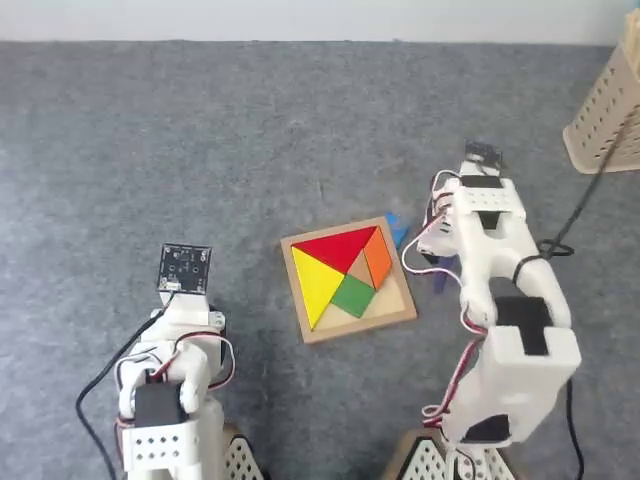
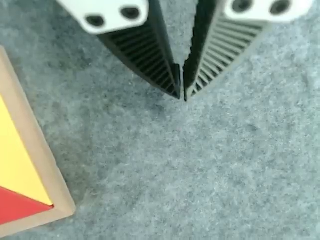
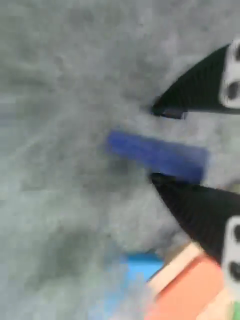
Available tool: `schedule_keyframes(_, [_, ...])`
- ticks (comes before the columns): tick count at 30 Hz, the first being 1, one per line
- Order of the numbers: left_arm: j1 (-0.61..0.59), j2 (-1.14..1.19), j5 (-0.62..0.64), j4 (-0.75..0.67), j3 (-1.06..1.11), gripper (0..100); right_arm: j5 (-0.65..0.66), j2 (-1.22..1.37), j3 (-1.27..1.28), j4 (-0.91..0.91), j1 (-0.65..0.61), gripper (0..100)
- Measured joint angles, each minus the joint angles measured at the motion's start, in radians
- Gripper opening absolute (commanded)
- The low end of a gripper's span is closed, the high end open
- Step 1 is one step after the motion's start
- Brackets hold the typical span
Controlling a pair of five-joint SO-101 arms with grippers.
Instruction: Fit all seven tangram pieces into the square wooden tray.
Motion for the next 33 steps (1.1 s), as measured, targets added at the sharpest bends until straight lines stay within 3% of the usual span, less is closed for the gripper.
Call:
schedule_keyframes(3, [0.0,0.0,0.0,0.0,0.0,1,0.0,0.0,0.0,0.003,-0.003,15.7])
schedule_keyframes(6, [0.002,0.0,0.0,0.0,0.0,1,0.0,0.0,0.0,0.005,0.002,0.6])
schedule_keyframes(13, [0.0,0.0,0.0,0.0,0.0,1,0.0,-0.028,0.003,0.051,0.011,0.6])
schedule_keyframes(18, [0.0,0.0,0.0,0.0,0.0,1,0.014,-0.21,0.011,0.178,-0.008,0.6])
schedule_keyframes(21, [0.0,0.0,0.0,0.0,0.0,1,0.086,-0.321,0.084,0.193,-0.075,0.6])
schedule_keyframes(28, [0.0,0.0,0.0,0.0,0.0,1,0.117,-0.422,0.331,-0.002,-0.292,0.6])
schedule_keyframes(33, [0.0,0.0,0.0,0.0,0.0,1,0.097,-0.422,0.336,-0.049,-0.35,0.6])
